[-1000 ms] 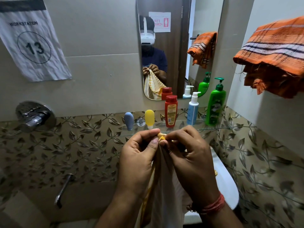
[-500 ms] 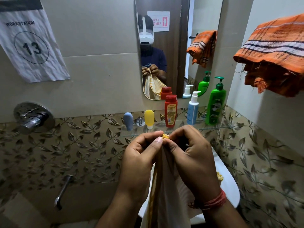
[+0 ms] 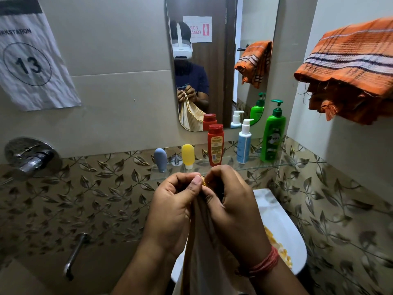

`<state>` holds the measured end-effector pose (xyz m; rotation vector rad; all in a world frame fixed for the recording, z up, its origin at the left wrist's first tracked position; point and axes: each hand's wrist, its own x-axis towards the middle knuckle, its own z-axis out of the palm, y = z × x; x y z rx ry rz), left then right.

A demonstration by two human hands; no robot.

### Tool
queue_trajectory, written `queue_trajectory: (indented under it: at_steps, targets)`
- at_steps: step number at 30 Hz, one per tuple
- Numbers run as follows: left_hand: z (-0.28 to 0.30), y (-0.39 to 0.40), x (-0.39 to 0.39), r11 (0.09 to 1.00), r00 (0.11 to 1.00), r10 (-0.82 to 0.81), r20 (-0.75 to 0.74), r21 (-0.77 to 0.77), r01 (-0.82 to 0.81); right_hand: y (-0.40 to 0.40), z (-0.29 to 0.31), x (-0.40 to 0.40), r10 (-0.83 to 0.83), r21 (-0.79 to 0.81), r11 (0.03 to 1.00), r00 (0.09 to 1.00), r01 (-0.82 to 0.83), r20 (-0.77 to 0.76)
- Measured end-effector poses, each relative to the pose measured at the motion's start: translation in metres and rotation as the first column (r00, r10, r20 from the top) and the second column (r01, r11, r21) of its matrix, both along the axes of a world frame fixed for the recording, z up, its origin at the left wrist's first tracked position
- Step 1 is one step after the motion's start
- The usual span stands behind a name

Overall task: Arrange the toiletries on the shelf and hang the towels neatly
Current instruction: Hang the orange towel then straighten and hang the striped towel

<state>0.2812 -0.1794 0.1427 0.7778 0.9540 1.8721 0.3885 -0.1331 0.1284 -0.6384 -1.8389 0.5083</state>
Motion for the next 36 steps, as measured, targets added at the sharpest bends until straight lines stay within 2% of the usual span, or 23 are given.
queue_trajectory:
  at_steps: [7, 11, 13, 16, 19, 24, 26, 28, 31, 36]
  targets:
    - [-0.002, -0.002, -0.006, 1.000, 0.995, 0.016, -0.098, 0.006, -0.015, 0.001, 0.002, -0.003, -0.011, -0.096, 0.995, 0.994, 0.000, -0.110]
    - [-0.003, -0.002, -0.009, 0.997, 0.991, 0.076, -0.110, 0.018, -0.075, 0.001, 0.005, -0.005, 0.051, -0.089, 0.994, 0.994, -0.059, -0.094]
    - [-0.003, 0.000, -0.013, 0.991, 0.985, 0.135, -0.104, 0.011, -0.134, 0.001, 0.005, -0.005, 0.128, -0.088, 0.988, 0.992, -0.129, -0.020]
    - [0.001, 0.008, -0.024, 0.953, 0.950, 0.303, -0.073, 0.046, -0.300, 0.008, 0.003, 0.000, 0.249, -0.124, 0.966, 0.948, -0.228, 0.195]
    - [0.009, 0.015, -0.046, 0.884, 0.890, 0.455, -0.010, 0.129, -0.450, 0.020, -0.005, 0.012, 0.330, -0.121, 0.943, 0.833, -0.309, 0.445]
    - [0.021, 0.015, -0.084, 0.781, 0.802, 0.595, 0.053, 0.201, -0.592, 0.036, -0.019, 0.036, 0.425, -0.267, 0.905, 0.689, -0.330, 0.587]
    - [0.026, 0.014, -0.103, 0.730, 0.755, 0.654, 0.050, 0.219, -0.648, 0.041, -0.021, 0.044, 0.383, -0.237, 0.923, 0.674, -0.302, 0.632]
    - [0.030, 0.012, -0.122, 0.670, 0.694, 0.719, 0.034, 0.233, -0.705, 0.045, -0.022, 0.055, 0.272, -0.156, 0.961, 0.664, -0.230, 0.697]
    - [0.025, 0.010, -0.137, 0.602, 0.612, 0.789, -0.048, 0.257, -0.756, 0.048, -0.013, 0.068, 0.135, -0.024, 0.984, 0.654, -0.175, 0.744]
    - [0.008, 0.014, -0.141, 0.567, 0.554, 0.823, -0.126, 0.253, -0.784, 0.049, 0.005, 0.084, 0.046, 0.053, 0.990, 0.655, -0.130, 0.755]
